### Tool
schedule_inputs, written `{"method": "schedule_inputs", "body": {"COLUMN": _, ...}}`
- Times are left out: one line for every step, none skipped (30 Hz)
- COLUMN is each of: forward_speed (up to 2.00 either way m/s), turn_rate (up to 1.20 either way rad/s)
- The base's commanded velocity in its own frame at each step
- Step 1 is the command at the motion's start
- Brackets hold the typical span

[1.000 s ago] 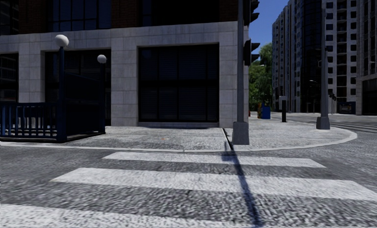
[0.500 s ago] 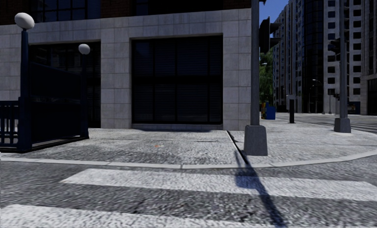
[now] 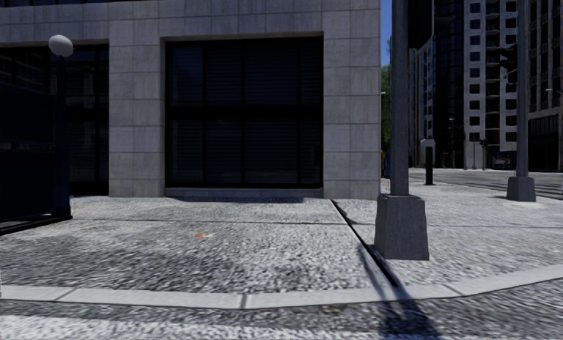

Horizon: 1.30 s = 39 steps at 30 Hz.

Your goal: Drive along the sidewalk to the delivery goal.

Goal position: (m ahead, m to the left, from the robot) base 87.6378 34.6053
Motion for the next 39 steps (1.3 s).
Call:
{"method": "schedule_inputs", "body": {"forward_speed": 2.00, "turn_rate": -0.19}}
{"method": "schedule_inputs", "body": {"forward_speed": 2.00, "turn_rate": -0.19}}
{"method": "schedule_inputs", "body": {"forward_speed": 2.00, "turn_rate": -0.12}}
{"method": "schedule_inputs", "body": {"forward_speed": 2.00, "turn_rate": -0.01}}
{"method": "schedule_inputs", "body": {"forward_speed": 2.00, "turn_rate": 0.00}}
{"method": "schedule_inputs", "body": {"forward_speed": 2.00, "turn_rate": 0.00}}
{"method": "schedule_inputs", "body": {"forward_speed": 1.90, "turn_rate": 0.00}}
{"method": "schedule_inputs", "body": {"forward_speed": 1.80, "turn_rate": 0.00}}
{"method": "schedule_inputs", "body": {"forward_speed": 1.80, "turn_rate": 0.00}}
{"method": "schedule_inputs", "body": {"forward_speed": 1.64, "turn_rate": 0.00}}
{"method": "schedule_inputs", "body": {"forward_speed": 1.58, "turn_rate": 0.00}}
{"method": "schedule_inputs", "body": {"forward_speed": 1.50, "turn_rate": 0.00}}
{"method": "schedule_inputs", "body": {"forward_speed": 1.50, "turn_rate": 0.00}}
{"method": "schedule_inputs", "body": {"forward_speed": 1.42, "turn_rate": 0.00}}
{"method": "schedule_inputs", "body": {"forward_speed": 1.39, "turn_rate": 0.00}}
{"method": "schedule_inputs", "body": {"forward_speed": 1.39, "turn_rate": 0.00}}
{"method": "schedule_inputs", "body": {"forward_speed": 1.38, "turn_rate": 0.00}}
{"method": "schedule_inputs", "body": {"forward_speed": 1.37, "turn_rate": 0.00}}
{"method": "schedule_inputs", "body": {"forward_speed": 1.37, "turn_rate": 0.00}}
{"method": "schedule_inputs", "body": {"forward_speed": 1.37, "turn_rate": 0.00}}
{"method": "schedule_inputs", "body": {"forward_speed": 1.37, "turn_rate": 0.00}}
{"method": "schedule_inputs", "body": {"forward_speed": 1.37, "turn_rate": 0.00}}
{"method": "schedule_inputs", "body": {"forward_speed": 1.37, "turn_rate": 0.00}}
{"method": "schedule_inputs", "body": {"forward_speed": 1.37, "turn_rate": 0.00}}
{"method": "schedule_inputs", "body": {"forward_speed": 1.37, "turn_rate": -0.02}}
{"method": "schedule_inputs", "body": {"forward_speed": 1.37, "turn_rate": -0.09}}
{"method": "schedule_inputs", "body": {"forward_speed": 1.37, "turn_rate": -0.09}}
{"method": "schedule_inputs", "body": {"forward_speed": 1.38, "turn_rate": -0.14}}
{"method": "schedule_inputs", "body": {"forward_speed": 1.39, "turn_rate": -0.17}}
{"method": "schedule_inputs", "body": {"forward_speed": 1.45, "turn_rate": -0.19}}
{"method": "schedule_inputs", "body": {"forward_speed": 1.45, "turn_rate": -0.19}}
{"method": "schedule_inputs", "body": {"forward_speed": 1.48, "turn_rate": -0.24}}
{"method": "schedule_inputs", "body": {"forward_speed": 1.50, "turn_rate": -0.35}}
{"method": "schedule_inputs", "body": {"forward_speed": 1.50, "turn_rate": -0.35}}
{"method": "schedule_inputs", "body": {"forward_speed": 1.50, "turn_rate": -0.38}}
{"method": "schedule_inputs", "body": {"forward_speed": 1.50, "turn_rate": -0.39}}
{"method": "schedule_inputs", "body": {"forward_speed": 1.50, "turn_rate": -0.39}}
{"method": "schedule_inputs", "body": {"forward_speed": 1.50, "turn_rate": -0.39}}
{"method": "schedule_inputs", "body": {"forward_speed": 1.50, "turn_rate": -0.39}}
